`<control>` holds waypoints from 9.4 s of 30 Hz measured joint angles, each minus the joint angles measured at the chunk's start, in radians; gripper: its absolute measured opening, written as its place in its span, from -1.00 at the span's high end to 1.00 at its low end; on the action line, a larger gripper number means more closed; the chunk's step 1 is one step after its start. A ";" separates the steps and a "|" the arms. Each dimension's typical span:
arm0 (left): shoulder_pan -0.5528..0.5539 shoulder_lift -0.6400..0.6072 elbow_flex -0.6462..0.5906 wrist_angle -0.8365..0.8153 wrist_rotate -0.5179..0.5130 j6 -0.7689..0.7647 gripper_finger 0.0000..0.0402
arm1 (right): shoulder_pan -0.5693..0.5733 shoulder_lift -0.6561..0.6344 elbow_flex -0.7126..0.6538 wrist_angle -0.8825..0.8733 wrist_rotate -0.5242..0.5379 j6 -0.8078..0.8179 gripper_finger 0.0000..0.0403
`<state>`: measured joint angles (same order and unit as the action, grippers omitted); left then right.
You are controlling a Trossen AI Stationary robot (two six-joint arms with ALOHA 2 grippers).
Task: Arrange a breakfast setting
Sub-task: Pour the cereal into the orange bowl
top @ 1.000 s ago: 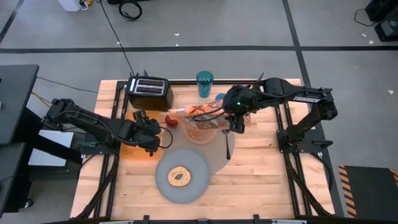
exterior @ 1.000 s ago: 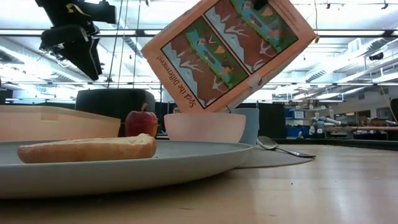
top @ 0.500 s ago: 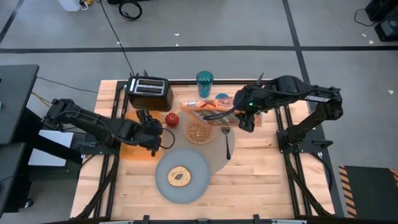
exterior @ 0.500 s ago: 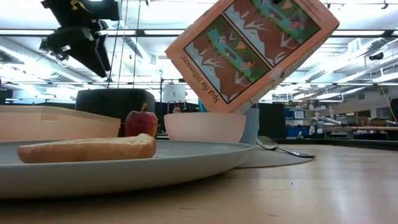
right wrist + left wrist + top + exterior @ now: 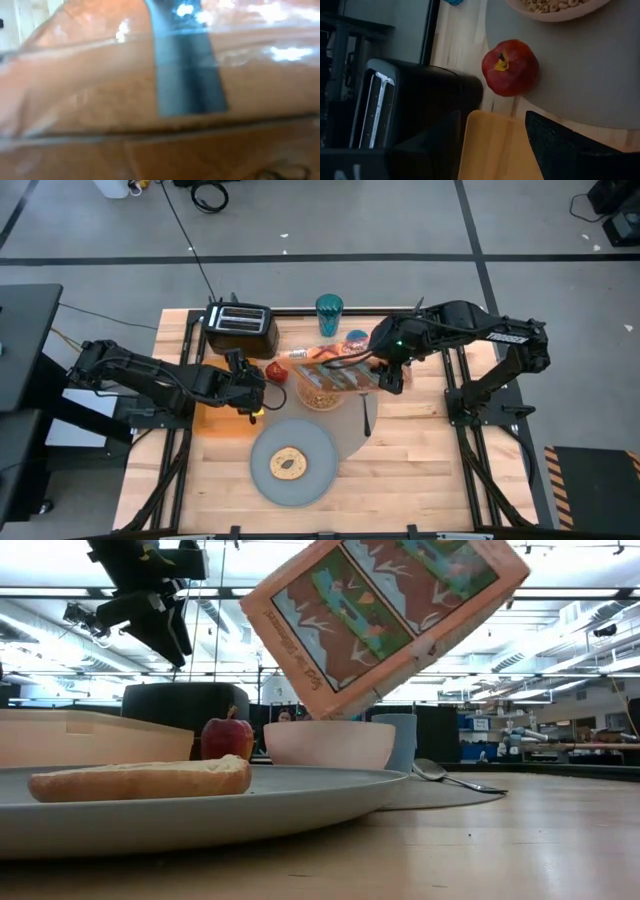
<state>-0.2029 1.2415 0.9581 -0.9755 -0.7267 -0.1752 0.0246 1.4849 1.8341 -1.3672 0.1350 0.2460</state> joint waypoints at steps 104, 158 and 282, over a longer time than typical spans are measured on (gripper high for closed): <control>0.086 0.056 -0.510 2.083 0.556 0.272 -0.51 | 0.171 -1.115 -1.824 2.282 0.009 -0.332 -0.17; 0.253 0.505 0.083 2.113 0.899 0.155 0.46 | 0.140 -0.628 -1.718 2.645 0.083 -0.364 -0.37; -0.004 -0.246 0.082 0.314 0.581 0.211 -0.21 | -0.347 -0.818 -1.376 1.398 1.022 -0.091 0.03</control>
<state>-0.2073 0.9955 1.0397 -0.6615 -0.1458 0.0362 -0.3229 0.6667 0.4580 0.0308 1.1566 0.1553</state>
